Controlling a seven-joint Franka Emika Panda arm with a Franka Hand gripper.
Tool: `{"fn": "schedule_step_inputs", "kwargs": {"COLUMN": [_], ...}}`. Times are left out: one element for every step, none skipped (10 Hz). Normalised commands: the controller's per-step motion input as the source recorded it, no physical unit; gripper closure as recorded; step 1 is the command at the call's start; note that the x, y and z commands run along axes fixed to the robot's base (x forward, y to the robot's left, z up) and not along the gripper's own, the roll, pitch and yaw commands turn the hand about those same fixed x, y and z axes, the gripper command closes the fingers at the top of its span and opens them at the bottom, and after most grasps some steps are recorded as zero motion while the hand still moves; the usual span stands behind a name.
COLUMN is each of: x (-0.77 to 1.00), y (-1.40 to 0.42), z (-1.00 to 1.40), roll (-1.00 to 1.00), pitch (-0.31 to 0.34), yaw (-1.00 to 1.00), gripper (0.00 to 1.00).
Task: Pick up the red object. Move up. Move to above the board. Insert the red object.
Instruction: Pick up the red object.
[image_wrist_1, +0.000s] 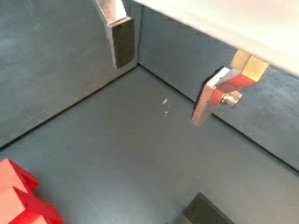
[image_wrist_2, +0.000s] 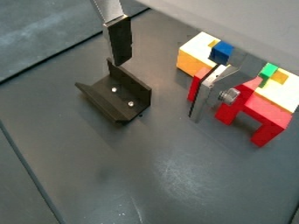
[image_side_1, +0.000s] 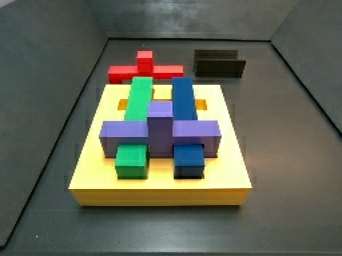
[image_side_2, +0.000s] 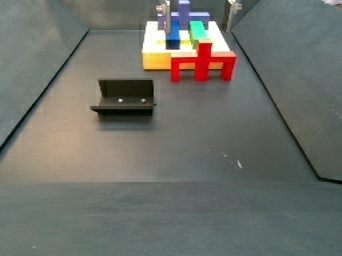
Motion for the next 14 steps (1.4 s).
{"fn": "schedule_step_inputs", "kwargs": {"x": [0.0, -0.07, -0.21, -0.13, -0.12, -0.26, -0.29, -0.21, -0.08, 0.0, 0.0, -0.11, -0.2, -0.27], "y": [-0.02, -0.35, -0.97, -0.94, -0.88, -0.84, -0.87, -0.84, -0.67, -0.74, -0.67, -0.47, -0.29, -0.14], "z": [-0.12, -0.18, -0.41, -0.42, -0.43, -0.41, -0.36, -0.12, 0.0, 0.0, 0.0, -0.12, -0.23, -0.27], "roll": [0.0, -0.09, 0.03, 0.14, 0.17, 0.16, 0.12, 0.03, -0.02, 0.14, 0.28, 0.18, 0.07, 0.02], "pitch": [0.0, -0.043, -0.106, -0.117, -0.101, -0.081, -0.067, -0.099, -0.117, -0.15, -0.111, -0.17, -0.203, -0.23], "yaw": [0.0, 0.01, 0.16, 0.15, 0.17, 0.23, 0.23, 0.24, 0.25, 0.0, -0.04, -0.02, -0.03, -0.07], "gripper": [0.0, 0.0, 0.0, 0.0, 0.0, 0.0, 0.0, 0.0, 0.0, 0.0, 0.0, 0.0, 0.0, 0.0]}}
